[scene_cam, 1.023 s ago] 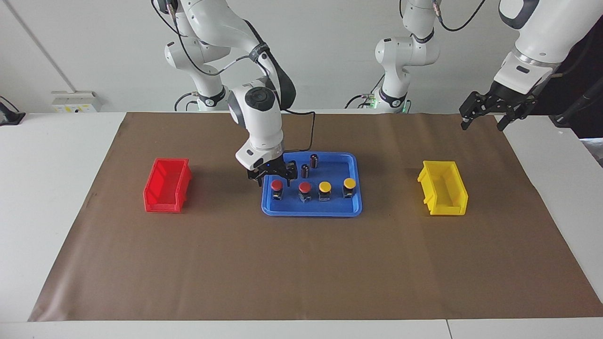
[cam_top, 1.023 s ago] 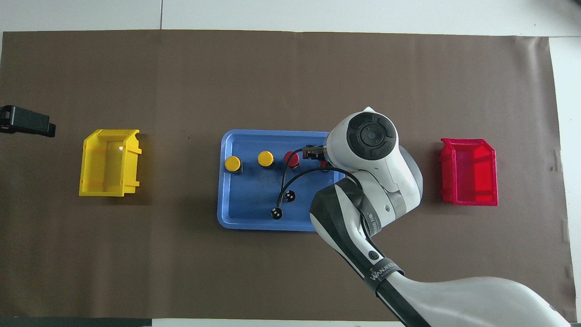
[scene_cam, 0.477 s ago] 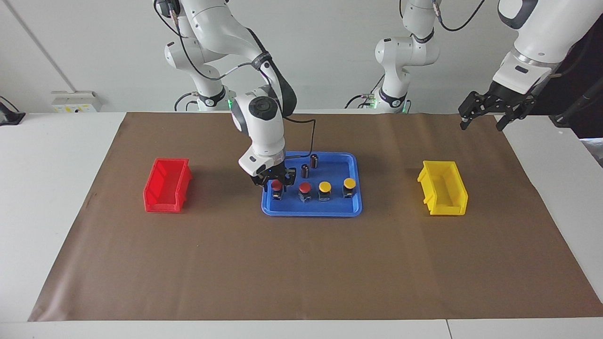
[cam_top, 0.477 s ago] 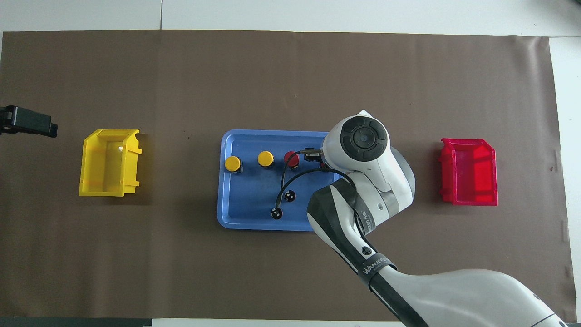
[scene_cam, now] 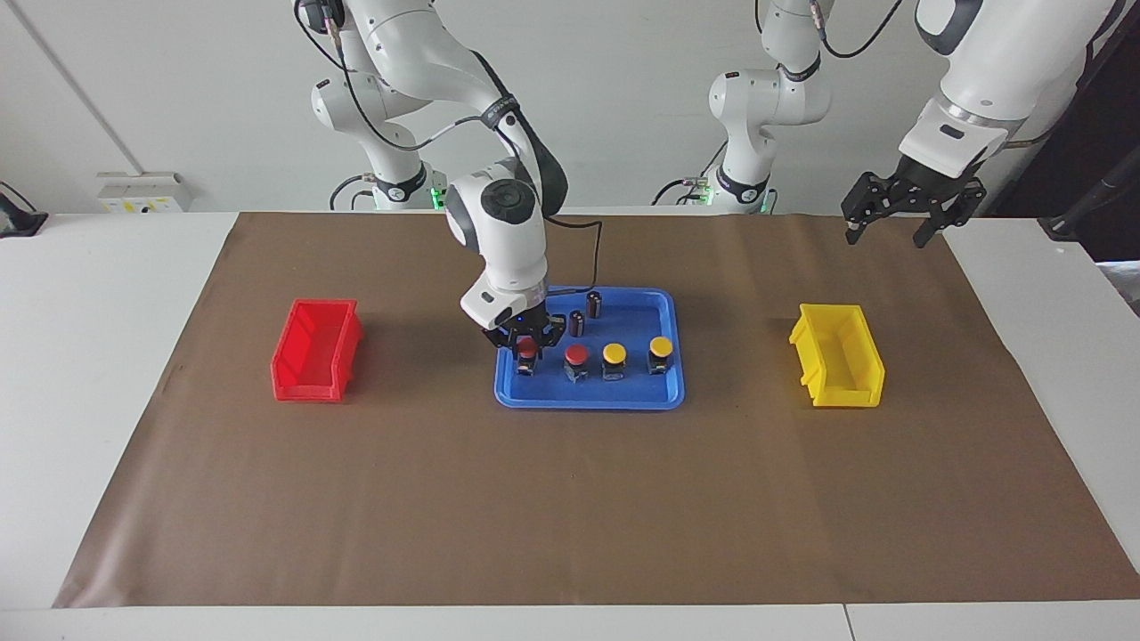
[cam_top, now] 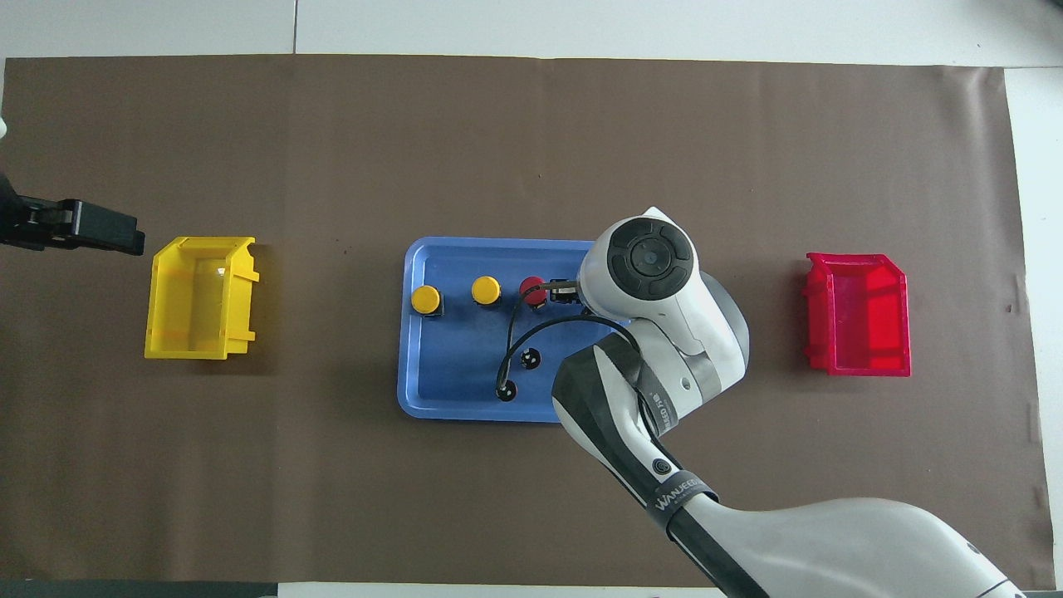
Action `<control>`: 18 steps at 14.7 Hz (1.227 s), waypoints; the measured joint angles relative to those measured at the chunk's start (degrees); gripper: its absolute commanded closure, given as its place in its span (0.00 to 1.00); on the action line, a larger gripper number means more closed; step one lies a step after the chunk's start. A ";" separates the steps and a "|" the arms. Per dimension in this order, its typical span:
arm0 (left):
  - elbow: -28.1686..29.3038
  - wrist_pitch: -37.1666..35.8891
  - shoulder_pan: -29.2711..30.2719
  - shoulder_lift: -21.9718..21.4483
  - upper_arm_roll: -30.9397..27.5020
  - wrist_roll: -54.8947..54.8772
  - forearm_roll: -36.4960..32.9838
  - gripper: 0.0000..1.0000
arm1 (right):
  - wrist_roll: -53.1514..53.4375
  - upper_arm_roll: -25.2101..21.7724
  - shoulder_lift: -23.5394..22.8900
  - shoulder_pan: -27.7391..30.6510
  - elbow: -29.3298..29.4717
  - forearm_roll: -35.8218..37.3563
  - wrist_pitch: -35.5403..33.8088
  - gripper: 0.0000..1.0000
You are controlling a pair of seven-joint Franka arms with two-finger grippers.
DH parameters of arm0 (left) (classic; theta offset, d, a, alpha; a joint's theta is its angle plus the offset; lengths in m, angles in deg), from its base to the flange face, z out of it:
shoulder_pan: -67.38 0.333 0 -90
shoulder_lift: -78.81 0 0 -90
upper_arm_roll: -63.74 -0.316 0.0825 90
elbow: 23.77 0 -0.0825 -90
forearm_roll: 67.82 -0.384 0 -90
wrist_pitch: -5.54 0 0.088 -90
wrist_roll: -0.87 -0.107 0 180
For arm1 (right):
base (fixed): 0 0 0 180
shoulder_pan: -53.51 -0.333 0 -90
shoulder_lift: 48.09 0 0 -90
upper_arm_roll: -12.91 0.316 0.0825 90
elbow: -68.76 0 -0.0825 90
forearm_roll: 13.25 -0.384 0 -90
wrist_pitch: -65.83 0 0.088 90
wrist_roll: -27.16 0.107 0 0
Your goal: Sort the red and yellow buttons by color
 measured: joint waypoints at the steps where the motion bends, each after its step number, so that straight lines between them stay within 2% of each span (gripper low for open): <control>1: 2.58 4.22 -2.45 -0.17 0.20 4.37 0.03 0.06 | -2.30 -0.32 0.18 0.82 2.68 0.00 -4.05 0.89; 4: 11.05 16.31 -11.04 1.05 0.88 16.99 0.04 0.11 | -15.51 -0.77 3.24 9.45 11.73 -1.59 -17.21 0.89; 5: 12.85 18.81 -12.98 2.19 1.00 19.25 0.04 0.12 | -21.48 -0.89 5.38 13.61 12.57 -2.76 -20.76 0.89; 7: 15.29 22.93 -15.64 5.36 1.05 21.87 0.04 0.15 | -32.22 -1.10 9.55 21.47 10.51 -3.62 -24.84 0.89; 9: 17.34 27.92 -18.03 8.88 1.03 25.00 0.04 0.17 | -39.89 -1.20 12.49 27.72 4.39 -3.91 -22.60 0.89; 12: 19.67 33.47 -20.67 12.39 1.08 28.14 0.04 0.17 | -48.98 -1.23 14.54 33.35 -6.67 -3.98 -11.92 0.89; 18: 22.94 35.46 -21.81 13.18 1.05 28.90 0.04 0.18 | -50.63 -0.58 17.85 34.87 -16.66 -4.00 -3.19 0.89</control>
